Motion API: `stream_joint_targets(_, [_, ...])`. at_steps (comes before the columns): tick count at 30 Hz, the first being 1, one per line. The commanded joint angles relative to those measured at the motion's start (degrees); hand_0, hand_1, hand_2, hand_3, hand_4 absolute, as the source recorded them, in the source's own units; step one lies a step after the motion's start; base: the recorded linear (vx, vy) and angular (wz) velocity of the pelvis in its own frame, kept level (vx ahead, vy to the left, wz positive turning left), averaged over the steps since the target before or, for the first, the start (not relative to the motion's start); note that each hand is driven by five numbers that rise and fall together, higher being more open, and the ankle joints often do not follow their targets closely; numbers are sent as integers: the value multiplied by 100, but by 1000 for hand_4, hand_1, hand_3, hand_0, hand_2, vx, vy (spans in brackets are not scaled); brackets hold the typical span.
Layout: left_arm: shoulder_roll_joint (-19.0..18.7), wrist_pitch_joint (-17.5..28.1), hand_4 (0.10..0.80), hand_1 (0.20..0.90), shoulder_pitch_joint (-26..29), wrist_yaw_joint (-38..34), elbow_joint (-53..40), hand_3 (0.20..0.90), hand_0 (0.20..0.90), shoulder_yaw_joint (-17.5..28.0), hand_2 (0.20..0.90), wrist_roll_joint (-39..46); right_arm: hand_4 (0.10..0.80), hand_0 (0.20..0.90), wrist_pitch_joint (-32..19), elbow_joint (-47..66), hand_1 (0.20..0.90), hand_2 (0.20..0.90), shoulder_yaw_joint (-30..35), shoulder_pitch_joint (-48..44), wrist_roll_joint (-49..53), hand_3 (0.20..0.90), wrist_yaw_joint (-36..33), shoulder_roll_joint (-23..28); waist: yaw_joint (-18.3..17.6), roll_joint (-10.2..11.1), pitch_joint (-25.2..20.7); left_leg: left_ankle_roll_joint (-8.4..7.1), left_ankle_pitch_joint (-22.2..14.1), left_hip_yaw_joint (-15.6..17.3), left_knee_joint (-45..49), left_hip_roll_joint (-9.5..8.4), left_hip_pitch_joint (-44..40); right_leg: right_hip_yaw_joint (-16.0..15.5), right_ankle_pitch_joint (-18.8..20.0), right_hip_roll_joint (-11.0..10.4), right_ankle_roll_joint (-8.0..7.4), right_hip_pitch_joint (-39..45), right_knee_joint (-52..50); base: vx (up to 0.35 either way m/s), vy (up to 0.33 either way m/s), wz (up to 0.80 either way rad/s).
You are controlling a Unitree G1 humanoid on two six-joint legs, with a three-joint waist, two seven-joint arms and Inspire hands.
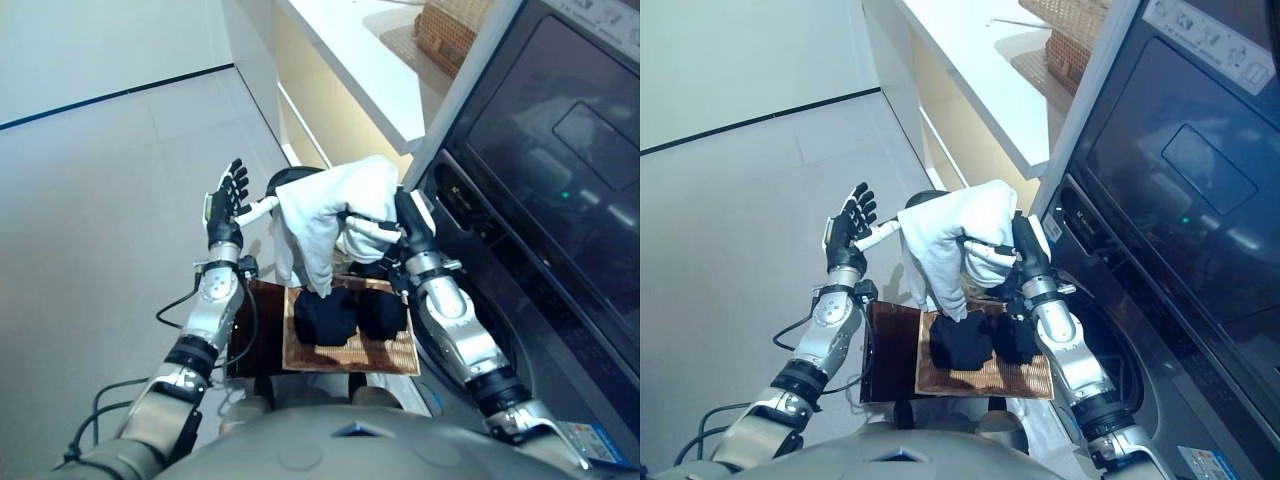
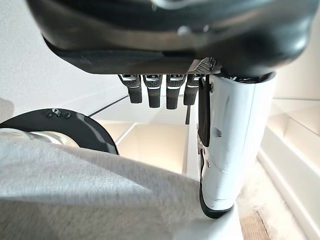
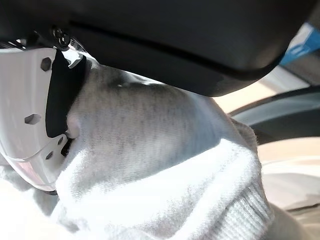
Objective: Pick up the clothes and place them into the washing machine
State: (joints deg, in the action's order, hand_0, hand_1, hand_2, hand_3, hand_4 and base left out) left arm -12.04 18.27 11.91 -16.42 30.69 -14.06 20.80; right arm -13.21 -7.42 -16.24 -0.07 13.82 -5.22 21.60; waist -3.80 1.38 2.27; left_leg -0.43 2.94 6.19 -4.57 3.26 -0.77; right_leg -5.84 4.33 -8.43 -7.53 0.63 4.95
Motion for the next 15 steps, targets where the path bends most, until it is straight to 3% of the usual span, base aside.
stream_joint_targets(1, [-214, 925, 800, 900, 600, 71, -223, 900, 900, 138, 900, -73, 300, 200, -1162, 758, 200, 200, 603, -365, 222, 200, -95, -137, 96, 190, -562, -405, -258, -74, -43, 214, -163, -95, 19, -190, -183, -215, -113, 0, 0, 0])
stream_joint_targets(15, [-214, 917, 800, 900, 513, 690, -92, 900, 900, 247, 900, 494, 300, 200, -1347, 949, 200, 200, 1129, -470, 616, 200, -58, -287, 94, 179, -593, -398, -274, -69, -43, 213, -183, -86, 24, -184, -184, -203, -109, 0, 0, 0])
